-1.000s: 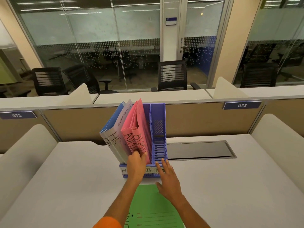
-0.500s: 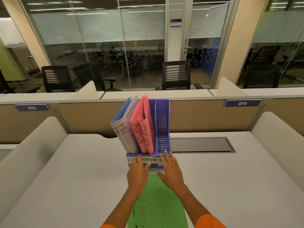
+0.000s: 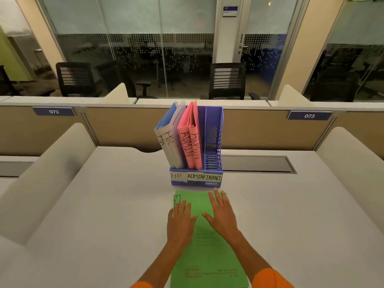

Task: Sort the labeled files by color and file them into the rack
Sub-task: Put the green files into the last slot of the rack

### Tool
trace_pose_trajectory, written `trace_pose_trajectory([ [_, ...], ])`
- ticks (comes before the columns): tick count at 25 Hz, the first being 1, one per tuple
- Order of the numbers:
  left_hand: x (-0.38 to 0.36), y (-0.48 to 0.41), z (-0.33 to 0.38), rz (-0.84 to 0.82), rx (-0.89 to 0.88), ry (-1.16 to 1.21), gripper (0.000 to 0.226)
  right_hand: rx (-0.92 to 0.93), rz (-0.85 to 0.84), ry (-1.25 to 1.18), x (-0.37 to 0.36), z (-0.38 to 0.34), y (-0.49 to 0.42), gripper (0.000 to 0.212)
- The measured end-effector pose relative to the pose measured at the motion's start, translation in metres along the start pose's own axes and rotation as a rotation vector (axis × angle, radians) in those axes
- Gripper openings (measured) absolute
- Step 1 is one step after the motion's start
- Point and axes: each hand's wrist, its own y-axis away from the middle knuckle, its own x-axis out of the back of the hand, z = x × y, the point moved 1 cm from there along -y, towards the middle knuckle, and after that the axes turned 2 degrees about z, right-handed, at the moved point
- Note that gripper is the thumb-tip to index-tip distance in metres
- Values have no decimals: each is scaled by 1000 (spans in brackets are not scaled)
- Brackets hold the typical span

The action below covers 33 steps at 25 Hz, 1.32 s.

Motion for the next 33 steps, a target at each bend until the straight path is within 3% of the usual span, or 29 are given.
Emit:
trace_pose_trajectory([
  [5,-27,42,-18,-98,-48,-69,65,-65,-93,-16,-24,0,41,84],
  [11,-44,70,-32,-204,-53,21,72,-149,-178,-22,-46,4,82,81],
  [15,-42,73,-28,-215,-14,238,76,-210,-252,-70,-57,7,102,78],
  [19,-34,72,-24,-149,166,567,87,-200,-296,-104,-59,11,107,77],
  [23,-21,65,-23,28,411,881,65,-211,-314,-151,-57,13,106,78],
  [26,-12,52,-25,28,562,1056,60,-228,-284,-195,-57,12,106,75],
  [30,-3,43,-21,-135,514,1186,41,-263,-177,-280,-50,10,104,65],
  [33,9,46,-10,-140,464,1238,43,-330,-66,-317,-39,15,99,63],
])
